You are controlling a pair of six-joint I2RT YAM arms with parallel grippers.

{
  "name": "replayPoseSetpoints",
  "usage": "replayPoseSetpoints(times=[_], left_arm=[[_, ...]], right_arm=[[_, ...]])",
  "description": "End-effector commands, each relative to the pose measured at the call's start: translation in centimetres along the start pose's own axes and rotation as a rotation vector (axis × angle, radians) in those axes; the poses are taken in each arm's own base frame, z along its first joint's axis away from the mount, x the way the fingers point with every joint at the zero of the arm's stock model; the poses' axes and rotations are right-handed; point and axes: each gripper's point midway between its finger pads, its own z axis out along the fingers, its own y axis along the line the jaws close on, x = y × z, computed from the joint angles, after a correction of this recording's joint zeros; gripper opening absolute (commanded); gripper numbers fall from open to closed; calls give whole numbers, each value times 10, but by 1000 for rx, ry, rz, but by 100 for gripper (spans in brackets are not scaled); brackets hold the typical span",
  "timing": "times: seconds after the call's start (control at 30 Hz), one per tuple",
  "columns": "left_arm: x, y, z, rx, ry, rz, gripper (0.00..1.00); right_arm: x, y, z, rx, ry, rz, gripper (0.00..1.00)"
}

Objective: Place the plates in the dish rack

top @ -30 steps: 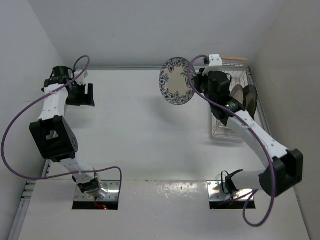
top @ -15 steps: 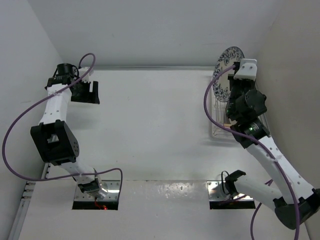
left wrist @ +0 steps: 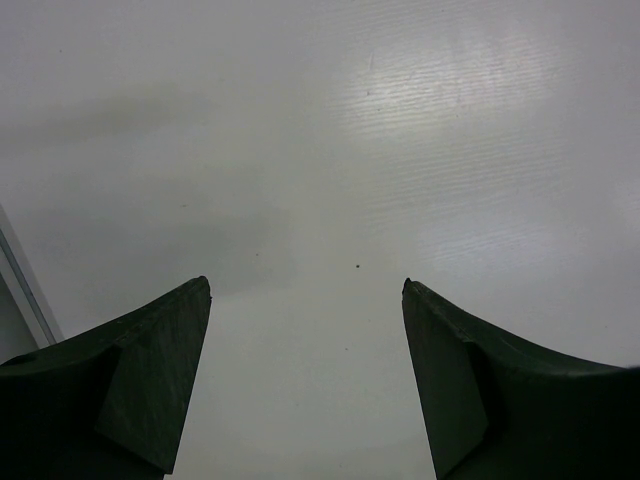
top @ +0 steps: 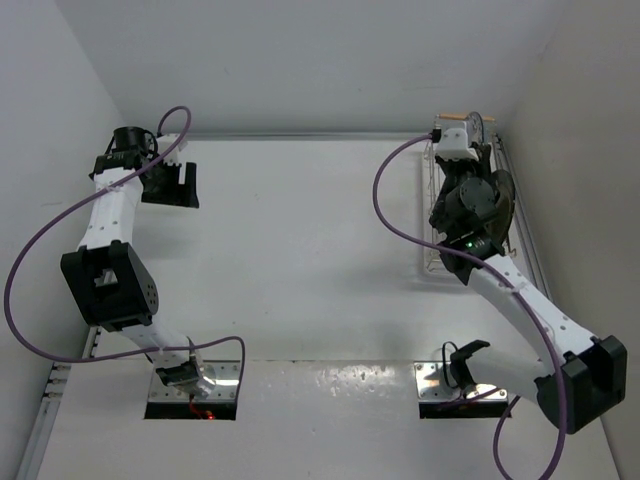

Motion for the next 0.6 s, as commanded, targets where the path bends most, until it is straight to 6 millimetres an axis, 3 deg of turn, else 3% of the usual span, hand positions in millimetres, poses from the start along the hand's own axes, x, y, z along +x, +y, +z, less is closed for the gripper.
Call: replayPoseSetpoints(times=[0.0, 0.13, 0.37, 0.57], left_arm=[[-18, -6, -19, 1, -71, 38, 82], [-18, -6, -19, 1, -71, 38, 82], [-13, -1, -18, -12, -61, 38, 82], [-13, -1, -18, -12, -61, 38, 82]], right_arm=[[-47, -41, 5, 110, -146, 150, 0], [-21, -10, 4, 30, -93, 99, 0], [23, 19, 2, -28, -6, 59, 0], [46, 44, 2, -77, 47, -10, 0]])
